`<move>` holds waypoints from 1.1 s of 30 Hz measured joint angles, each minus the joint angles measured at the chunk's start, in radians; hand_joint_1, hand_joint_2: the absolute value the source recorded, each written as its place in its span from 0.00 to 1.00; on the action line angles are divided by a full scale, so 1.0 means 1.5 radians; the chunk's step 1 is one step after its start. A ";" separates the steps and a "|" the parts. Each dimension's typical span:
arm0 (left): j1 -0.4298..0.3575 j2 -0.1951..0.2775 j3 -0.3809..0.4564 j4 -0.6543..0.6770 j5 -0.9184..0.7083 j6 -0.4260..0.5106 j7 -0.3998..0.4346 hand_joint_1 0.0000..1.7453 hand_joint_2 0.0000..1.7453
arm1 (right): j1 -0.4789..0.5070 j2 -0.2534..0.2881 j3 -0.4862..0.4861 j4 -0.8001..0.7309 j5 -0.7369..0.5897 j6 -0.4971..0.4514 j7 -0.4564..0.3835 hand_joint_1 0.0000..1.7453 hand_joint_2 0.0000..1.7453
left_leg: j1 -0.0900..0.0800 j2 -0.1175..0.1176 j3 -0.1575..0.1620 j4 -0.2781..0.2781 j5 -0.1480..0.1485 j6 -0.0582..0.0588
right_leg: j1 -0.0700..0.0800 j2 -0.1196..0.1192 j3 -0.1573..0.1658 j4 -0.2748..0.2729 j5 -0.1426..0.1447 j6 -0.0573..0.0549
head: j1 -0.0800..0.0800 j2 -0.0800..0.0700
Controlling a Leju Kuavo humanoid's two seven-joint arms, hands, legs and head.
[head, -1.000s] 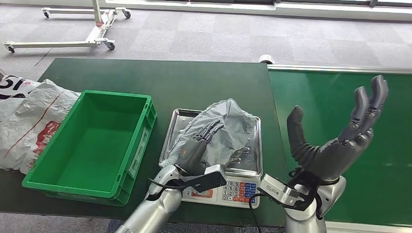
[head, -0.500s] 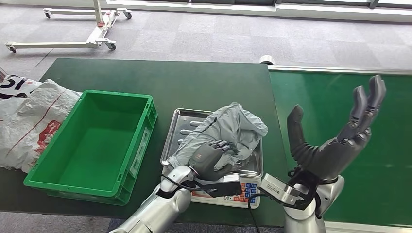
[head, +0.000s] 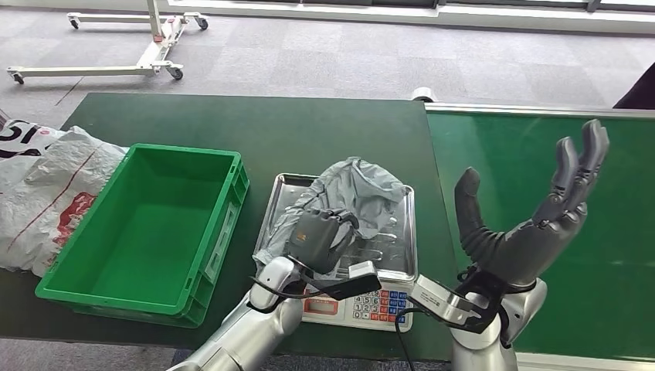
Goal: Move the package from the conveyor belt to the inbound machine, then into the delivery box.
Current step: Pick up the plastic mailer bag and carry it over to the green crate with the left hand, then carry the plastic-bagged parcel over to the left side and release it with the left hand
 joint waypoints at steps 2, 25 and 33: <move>0.012 0.015 0.030 -0.059 -0.026 0.085 0.036 1.00 1.00 | 0.001 0.000 -0.002 0.000 0.001 0.000 0.000 0.00 1.00 | 0.000 0.000 0.000 0.000 0.000 0.000 | 0.000 0.001 0.000 0.000 0.000 0.000 | 0.000 0.000; 0.079 0.108 0.419 -0.281 -0.326 0.097 0.415 1.00 1.00 | 0.009 0.000 -0.034 -0.008 -0.002 -0.001 0.000 0.00 1.00 | 0.001 0.002 0.000 0.000 0.001 -0.004 | 0.002 0.003 -0.002 0.000 0.000 -0.002 | 0.000 0.000; 0.041 0.164 0.451 -0.144 -0.313 0.110 0.370 0.00 0.50 | 0.011 0.001 -0.044 -0.010 -0.002 -0.001 0.000 0.00 1.00 | 0.002 0.003 0.000 0.000 0.001 -0.004 | 0.001 0.003 -0.002 0.001 0.001 -0.003 | 0.000 0.000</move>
